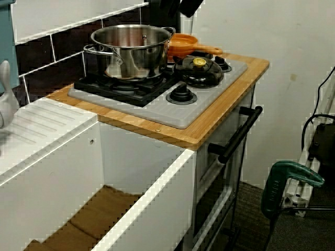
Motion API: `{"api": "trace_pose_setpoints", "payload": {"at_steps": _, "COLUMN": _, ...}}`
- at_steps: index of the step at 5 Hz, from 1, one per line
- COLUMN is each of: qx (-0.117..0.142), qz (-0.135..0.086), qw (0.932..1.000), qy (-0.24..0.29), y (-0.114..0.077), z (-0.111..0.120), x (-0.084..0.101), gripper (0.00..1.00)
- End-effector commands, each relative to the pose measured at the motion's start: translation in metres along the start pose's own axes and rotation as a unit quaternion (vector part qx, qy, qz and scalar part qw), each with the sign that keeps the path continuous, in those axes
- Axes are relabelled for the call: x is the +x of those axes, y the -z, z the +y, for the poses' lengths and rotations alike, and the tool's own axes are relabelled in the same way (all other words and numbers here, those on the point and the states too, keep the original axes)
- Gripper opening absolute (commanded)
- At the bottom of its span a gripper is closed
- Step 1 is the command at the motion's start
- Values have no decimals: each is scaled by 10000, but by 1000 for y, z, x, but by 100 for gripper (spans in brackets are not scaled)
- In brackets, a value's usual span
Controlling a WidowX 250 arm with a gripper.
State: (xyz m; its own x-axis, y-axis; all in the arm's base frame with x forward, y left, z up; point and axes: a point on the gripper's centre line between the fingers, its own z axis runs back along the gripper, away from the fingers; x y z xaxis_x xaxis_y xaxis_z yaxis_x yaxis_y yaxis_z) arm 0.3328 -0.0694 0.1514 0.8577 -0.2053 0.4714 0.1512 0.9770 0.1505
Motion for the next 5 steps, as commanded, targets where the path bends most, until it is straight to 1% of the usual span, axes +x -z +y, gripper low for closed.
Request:
{"api": "trace_pose_setpoints", "payload": {"at_steps": 1, "qx": -399, "qz": -254, "qw": 9989, "qy": 57, "y": -45, "z": -12, "x": 6, "gripper": 100}}
{"api": "trace_pose_setpoints", "payload": {"at_steps": 2, "qx": -398, "qz": -199, "qw": 9989, "qy": 134, "y": -35, "z": -15, "x": -4, "gripper": 100}}
{"api": "trace_pose_setpoints", "payload": {"at_steps": 3, "qx": -247, "qz": -108, "qw": 9992, "qy": 285, "y": -17, "z": -9, "x": -17, "gripper": 100}}
{"api": "trace_pose_setpoints", "payload": {"at_steps": 4, "qx": -195, "qz": -63, "qw": 9984, "qy": 530, "y": -6, "z": -3, "x": -30, "gripper": 100}}
{"api": "trace_pose_setpoints", "payload": {"at_steps": 5, "qx": -352, "qz": 78, "qw": 9960, "qy": 819, "y": -4, "z": 0, "x": -41, "gripper": 100}}
